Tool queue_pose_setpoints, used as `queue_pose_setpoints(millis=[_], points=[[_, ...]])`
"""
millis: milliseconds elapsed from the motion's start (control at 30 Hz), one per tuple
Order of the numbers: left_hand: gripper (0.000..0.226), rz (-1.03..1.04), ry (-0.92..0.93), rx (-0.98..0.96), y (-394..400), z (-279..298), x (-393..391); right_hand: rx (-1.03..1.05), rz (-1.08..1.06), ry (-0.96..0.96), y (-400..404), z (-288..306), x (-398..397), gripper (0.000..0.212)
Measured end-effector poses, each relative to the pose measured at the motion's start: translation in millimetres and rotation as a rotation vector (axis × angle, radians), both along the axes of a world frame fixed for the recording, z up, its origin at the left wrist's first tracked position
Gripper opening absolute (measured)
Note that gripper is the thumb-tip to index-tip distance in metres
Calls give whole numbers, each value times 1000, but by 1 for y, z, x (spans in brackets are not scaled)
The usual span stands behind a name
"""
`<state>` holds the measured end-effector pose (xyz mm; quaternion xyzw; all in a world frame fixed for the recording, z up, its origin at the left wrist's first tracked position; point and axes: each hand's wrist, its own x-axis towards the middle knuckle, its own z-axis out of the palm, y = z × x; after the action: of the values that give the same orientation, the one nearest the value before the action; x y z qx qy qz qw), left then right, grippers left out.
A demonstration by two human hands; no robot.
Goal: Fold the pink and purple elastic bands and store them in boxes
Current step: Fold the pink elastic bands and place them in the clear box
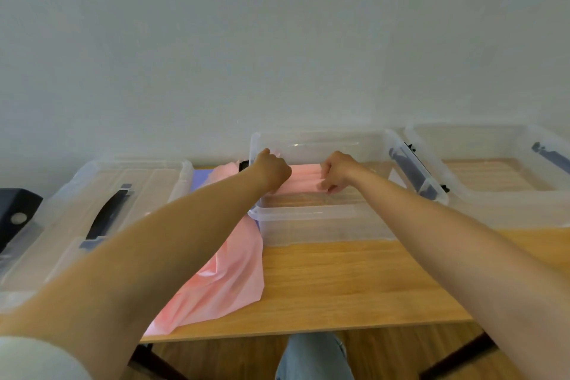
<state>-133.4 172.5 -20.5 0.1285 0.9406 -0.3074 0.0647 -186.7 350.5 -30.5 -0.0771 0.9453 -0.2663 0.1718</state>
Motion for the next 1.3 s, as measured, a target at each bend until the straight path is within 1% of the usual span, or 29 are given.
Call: queue_pose_setpoints(millis=[67, 167, 500, 633, 700, 767, 867, 933, 1000, 1067, 1167, 1300], points=[[23, -17, 27, 4, 1, -3, -1, 52, 12, -3, -4, -2, -1, 24], [26, -25, 47, 1, 3, -7, -3, 132, 35, 12, -10, -6, -2, 29], [23, -27, 124, 22, 6, -7, -8, 311, 122, 191, -16, -4, 3, 23], [14, 2, 135, 54, 9, -3, -6, 394, 114, 133, -16, 1, 9, 38], [16, 35, 152, 107, 6, 3, -2, 469, 121, 170, -14, 6, 14, 46], [9, 44, 166, 232, -1, 8, 2, 515, 130, 251, -15, 16, 21, 47], [20, 29, 205, 449, -14, 21, 14, 454, 142, 312, -26, 33, 33, 41], [24, -17, 261, 518, -22, 31, 26, 343, 132, 345, -37, 43, 43, 31], [29, -24, 295, 553, -30, 39, 42, 249, 132, 402, -51, 55, 57, 20], [33, 14, 304, 576, -39, 45, 59, 186, 162, 443, -66, 65, 73, 13], [32, 73, 317, 593, -55, 52, 87, 125, 224, 428, -88, 75, 94, 12], [29, 143, 326, 593, -77, 55, 125, 120, 304, 474, -114, 78, 123, 10]])
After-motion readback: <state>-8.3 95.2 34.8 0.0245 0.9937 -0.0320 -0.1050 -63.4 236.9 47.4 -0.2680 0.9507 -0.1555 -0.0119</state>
